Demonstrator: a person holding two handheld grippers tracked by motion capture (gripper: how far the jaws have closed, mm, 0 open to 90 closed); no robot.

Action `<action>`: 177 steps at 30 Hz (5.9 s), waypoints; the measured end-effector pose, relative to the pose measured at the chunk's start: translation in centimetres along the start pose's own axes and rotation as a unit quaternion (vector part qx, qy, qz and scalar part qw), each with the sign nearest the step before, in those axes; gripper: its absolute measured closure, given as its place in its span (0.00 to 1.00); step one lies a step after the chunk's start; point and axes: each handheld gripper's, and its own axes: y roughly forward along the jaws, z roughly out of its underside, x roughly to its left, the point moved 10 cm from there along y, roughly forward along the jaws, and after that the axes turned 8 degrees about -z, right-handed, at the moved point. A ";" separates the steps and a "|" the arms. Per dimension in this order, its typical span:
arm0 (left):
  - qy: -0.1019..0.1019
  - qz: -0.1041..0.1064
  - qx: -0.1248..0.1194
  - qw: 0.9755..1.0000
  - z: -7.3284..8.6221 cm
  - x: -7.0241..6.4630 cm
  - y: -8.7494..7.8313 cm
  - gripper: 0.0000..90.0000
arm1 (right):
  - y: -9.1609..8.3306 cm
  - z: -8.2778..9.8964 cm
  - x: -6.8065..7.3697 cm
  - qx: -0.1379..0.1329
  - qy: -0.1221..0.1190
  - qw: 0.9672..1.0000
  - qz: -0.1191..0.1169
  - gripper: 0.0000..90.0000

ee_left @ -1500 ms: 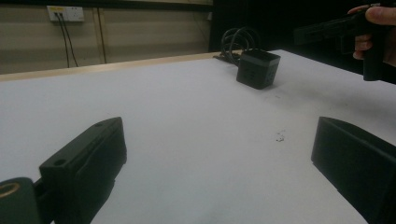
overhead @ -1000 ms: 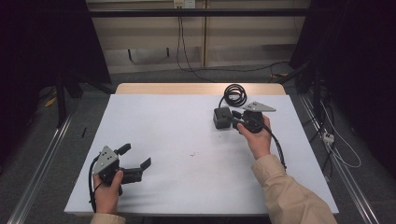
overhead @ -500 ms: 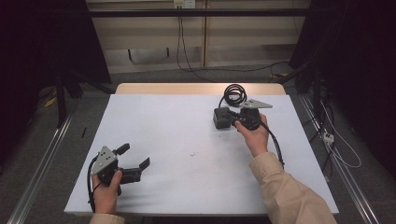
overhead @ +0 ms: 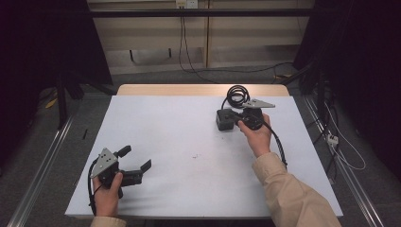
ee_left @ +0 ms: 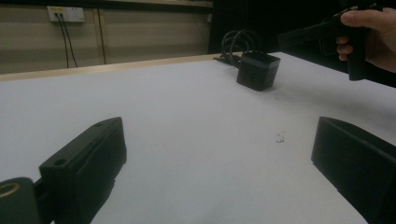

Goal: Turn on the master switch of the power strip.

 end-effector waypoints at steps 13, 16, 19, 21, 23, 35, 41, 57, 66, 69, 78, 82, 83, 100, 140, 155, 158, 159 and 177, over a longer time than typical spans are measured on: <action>-0.005 0.000 -0.001 1.000 0.0 0.0 0.0 0.03 | 0.5 -0.3 0.3 0.003 -0.009 1.000 -0.005 1.00; -0.005 -0.001 -0.002 1.000 0.0 0.1 0.0 0.03 | 0.7 -0.3 0.4 0.004 -0.010 1.000 -0.007 1.00; -0.005 -0.002 -0.001 1.000 0.0 0.1 0.0 0.03 | 0.8 -0.4 0.4 0.004 -0.011 1.000 -0.007 1.00; -0.005 -0.002 -0.001 1.000 0.0 0.1 -0.1 0.03 | 0.9 -0.5 0.5 0.006 -0.013 1.000 -0.007 1.00; -0.004 -0.001 -0.001 1.000 0.0 0.1 -0.1 0.03 | 1.0 -0.5 0.4 0.007 -0.016 1.000 -0.006 1.00; -0.002 -0.005 0.000 1.000 0.1 0.3 -0.2 0.03 | 1.6 0.0 -0.1 0.011 -0.012 1.000 -0.002 1.00; -0.002 -0.006 0.001 1.000 0.1 0.3 -0.2 0.03 | 1.8 0.4 -0.3 0.016 -0.013 1.000 -0.001 1.00; -0.001 -0.006 0.002 1.000 0.1 0.3 -0.2 0.03 | 2.0 0.7 -0.9 0.020 -0.015 1.000 0.005 1.00; -0.007 -0.004 -0.002 1.000 0.1 0.3 -0.3 0.03 | 2.2 0.8 -1.0 0.020 -0.016 1.000 0.009 1.00; -0.004 -0.005 -0.002 1.000 0.1 0.4 -0.3 0.03 | 2.2 0.9 -1.0 0.020 -0.017 1.000 0.009 1.00; -0.003 -0.006 -0.001 1.000 0.1 0.4 -0.4 0.03 | 2.2 1.0 -1.0 0.020 -0.020 1.000 0.004 1.00; -0.004 -0.006 -0.003 1.000 0.0 0.4 -0.4 0.03 | 2.2 1.0 -1.1 0.021 -0.019 1.000 0.003 1.00; -0.004 -0.006 -0.003 1.000 0.0 0.4 -0.5 0.03 | 2.2 1.0 -1.1 0.021 -0.017 1.000 0.002 1.00; -0.001 -0.007 -0.002 1.000 0.0 0.4 -0.5 0.03 | 2.3 1.1 -1.1 0.022 -0.020 1.000 0.003 1.00; 0.000 -0.007 0.000 1.000 0.1 0.3 -0.5 0.03 | 2.4 1.2 -0.9 0.037 -0.016 0.999 0.017 1.00; 0.001 -0.008 0.000 1.000 0.1 0.5 -0.5 0.03 | 2.4 1.2 -0.9 0.032 -0.016 0.999 0.014 1.00; 0.002 -0.009 0.000 1.000 0.1 0.5 -0.6 0.03 | 2.5 1.2 -0.9 0.032 -0.016 0.999 0.013 1.00; 0.002 -0.010 0.000 1.000 0.1 0.6 -0.7 0.03 | 2.5 1.2 -0.9 0.031 -0.014 0.999 0.012 1.00; -0.003 -0.014 -0.002 1.000 0.1 0.7 -0.9 0.03 | 2.1 0.9 -0.4 0.018 -0.008 1.000 0.009 0.83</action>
